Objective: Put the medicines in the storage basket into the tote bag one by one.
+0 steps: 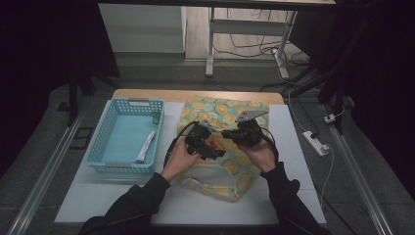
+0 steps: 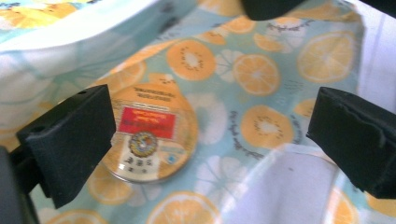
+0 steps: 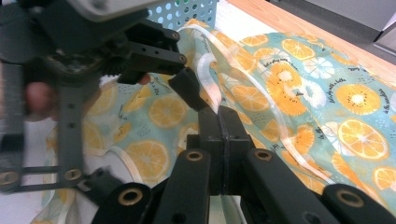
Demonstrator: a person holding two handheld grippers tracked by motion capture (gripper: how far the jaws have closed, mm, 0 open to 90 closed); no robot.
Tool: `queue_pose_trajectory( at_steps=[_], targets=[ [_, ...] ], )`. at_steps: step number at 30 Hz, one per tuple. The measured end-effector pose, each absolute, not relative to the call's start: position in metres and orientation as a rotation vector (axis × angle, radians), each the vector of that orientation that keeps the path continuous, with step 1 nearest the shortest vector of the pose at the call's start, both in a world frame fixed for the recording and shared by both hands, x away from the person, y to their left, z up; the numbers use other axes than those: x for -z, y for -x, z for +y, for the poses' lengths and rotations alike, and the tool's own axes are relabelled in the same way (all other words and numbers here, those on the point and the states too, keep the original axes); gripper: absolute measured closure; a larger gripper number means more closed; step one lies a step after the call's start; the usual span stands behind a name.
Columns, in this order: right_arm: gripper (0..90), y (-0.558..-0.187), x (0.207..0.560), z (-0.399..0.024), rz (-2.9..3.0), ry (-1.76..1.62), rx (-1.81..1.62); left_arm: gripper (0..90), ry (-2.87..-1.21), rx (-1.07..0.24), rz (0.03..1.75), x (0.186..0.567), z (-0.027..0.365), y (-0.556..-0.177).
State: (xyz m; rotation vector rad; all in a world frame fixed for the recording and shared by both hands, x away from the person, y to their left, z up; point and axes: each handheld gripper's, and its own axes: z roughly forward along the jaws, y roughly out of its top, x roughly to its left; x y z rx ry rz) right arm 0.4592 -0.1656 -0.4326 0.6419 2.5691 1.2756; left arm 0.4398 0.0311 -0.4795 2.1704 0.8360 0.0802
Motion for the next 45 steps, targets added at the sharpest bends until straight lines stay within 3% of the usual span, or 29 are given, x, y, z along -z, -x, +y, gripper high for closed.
queue_pose_trajectory(
  at_steps=[13, 45],
  targets=[
    [90.0, -0.460, 0.433, -0.167, 2.565, -0.648, -1.274, 0.0, -2.141, -0.046, 0.819, 0.464, 0.043, -0.425],
    [90.0, -0.458, 0.432, -0.168, 2.571, -0.644, -1.270, 0.0, -2.066, -0.129, 0.893, 0.440, 0.136, -0.408]
  ],
)
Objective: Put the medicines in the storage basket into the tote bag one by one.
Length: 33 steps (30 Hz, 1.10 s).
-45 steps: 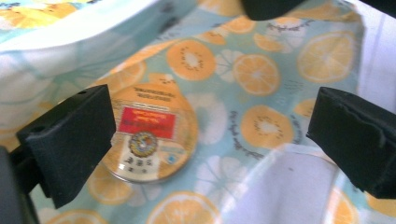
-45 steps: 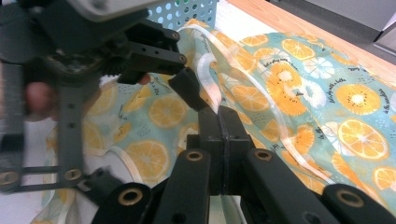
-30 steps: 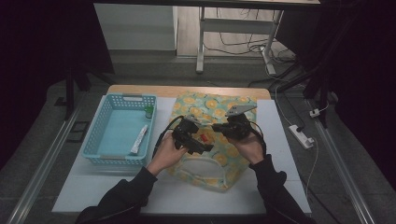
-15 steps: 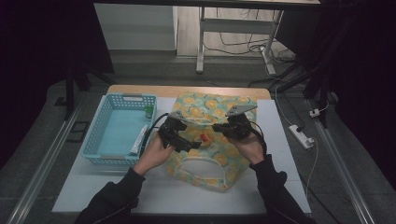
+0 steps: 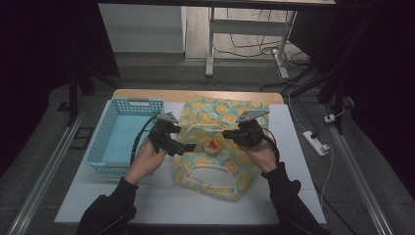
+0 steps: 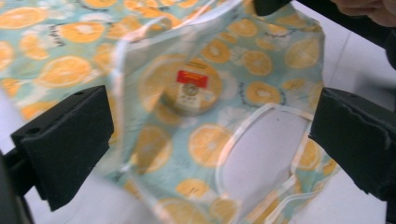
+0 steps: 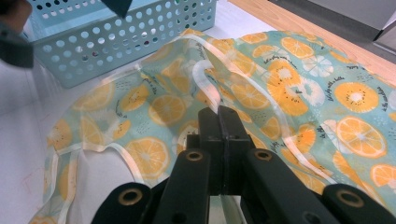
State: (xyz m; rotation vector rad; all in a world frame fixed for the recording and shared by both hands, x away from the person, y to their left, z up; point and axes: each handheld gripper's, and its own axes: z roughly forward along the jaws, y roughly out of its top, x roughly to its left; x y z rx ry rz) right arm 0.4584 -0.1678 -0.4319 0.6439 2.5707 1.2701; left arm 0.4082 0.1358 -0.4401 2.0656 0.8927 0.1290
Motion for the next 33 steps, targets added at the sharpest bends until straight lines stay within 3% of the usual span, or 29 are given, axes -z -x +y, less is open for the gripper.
queue_pose_trajectory(
  at_steps=[33],
  targets=[
    [90.0, -0.459, 0.433, -0.167, 2.576, -0.645, -1.266, 0.6, -2.047, -0.302, 1.268, 0.455, 0.235, -0.417]
  ],
)
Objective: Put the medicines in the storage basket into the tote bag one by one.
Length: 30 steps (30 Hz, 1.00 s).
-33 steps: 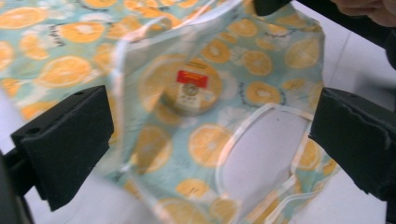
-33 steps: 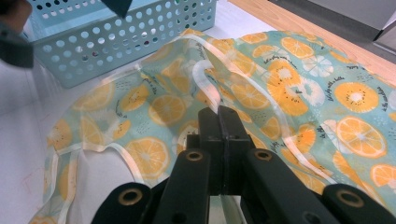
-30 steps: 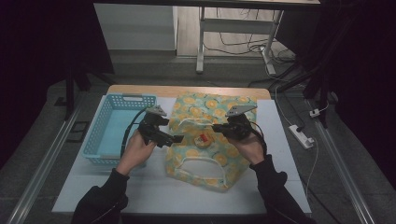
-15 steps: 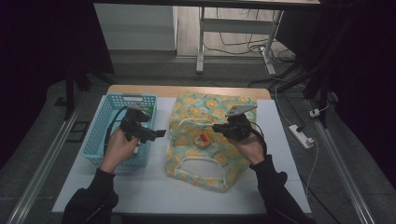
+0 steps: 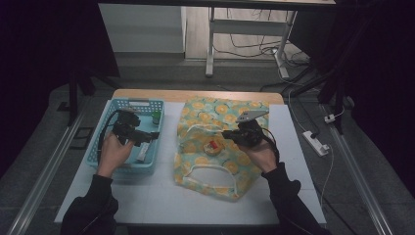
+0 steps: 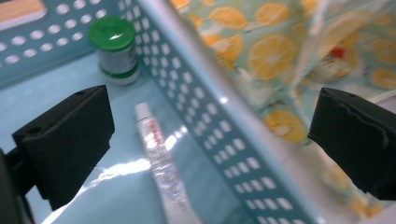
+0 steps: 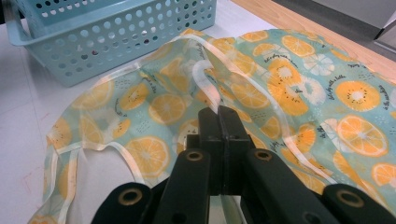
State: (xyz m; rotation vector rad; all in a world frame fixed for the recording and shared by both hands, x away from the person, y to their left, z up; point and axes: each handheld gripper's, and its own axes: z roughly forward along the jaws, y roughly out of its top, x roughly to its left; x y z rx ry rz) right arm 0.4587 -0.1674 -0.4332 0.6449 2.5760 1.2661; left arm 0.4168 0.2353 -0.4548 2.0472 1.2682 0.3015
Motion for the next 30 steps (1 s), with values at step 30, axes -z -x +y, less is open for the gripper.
queue_pose_trajectory(
  at_steps=[30],
  targets=[
    [90.0, -0.458, 0.437, -0.163, 2.596, -0.638, -1.247, 3.2, -2.376, -0.216, 1.503, 0.515, 0.234, -0.446]
  ],
)
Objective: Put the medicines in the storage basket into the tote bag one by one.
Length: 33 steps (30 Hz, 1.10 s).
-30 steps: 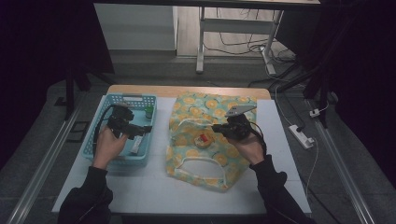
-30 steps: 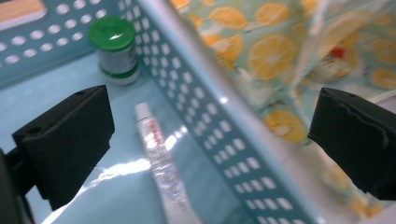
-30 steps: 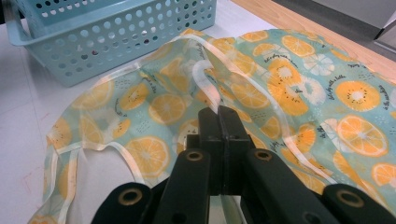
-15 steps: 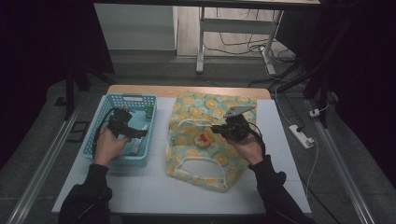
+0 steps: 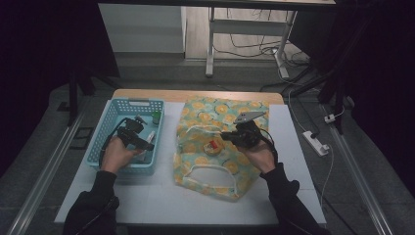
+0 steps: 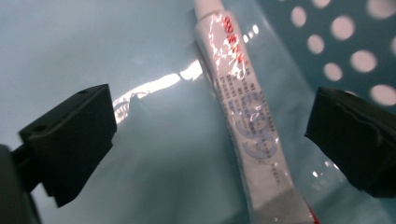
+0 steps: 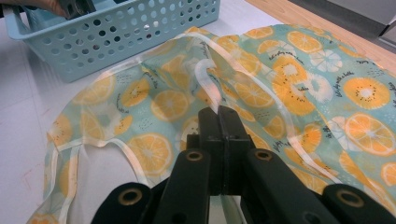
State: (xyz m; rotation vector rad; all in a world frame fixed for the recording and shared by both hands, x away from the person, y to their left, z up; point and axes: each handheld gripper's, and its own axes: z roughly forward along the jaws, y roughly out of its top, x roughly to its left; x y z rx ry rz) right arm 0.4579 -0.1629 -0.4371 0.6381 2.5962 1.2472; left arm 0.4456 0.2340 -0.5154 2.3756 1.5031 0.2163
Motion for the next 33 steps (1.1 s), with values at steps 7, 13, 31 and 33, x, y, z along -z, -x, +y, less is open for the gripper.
queue_pose_trajectory(
  at_steps=[7, 13, 31, 33],
  targets=[
    [90.0, -0.4579, 0.4374, -0.1630, 2.597, -0.637, -1.245, 23.0, -2.429, -0.194, 1.456, 0.5163, 0.2300, -0.4441],
    [90.0, -0.4579, 0.4369, -0.1636, 2.597, -0.637, -1.246, 40.1, -2.408, -0.167, 1.441, 0.5147, 0.2304, -0.4429],
    [90.0, -0.4578, 0.4374, -0.1638, 2.598, -0.644, -1.243, 71.1, -2.379, -0.138, 1.468, 0.5116, 0.2311, -0.4438],
    [90.0, -0.4579, 0.4374, -0.1641, 2.595, -0.645, -1.244, 71.2, -2.376, -0.155, 1.488, 0.5108, 0.2309, -0.4439]
  ],
)
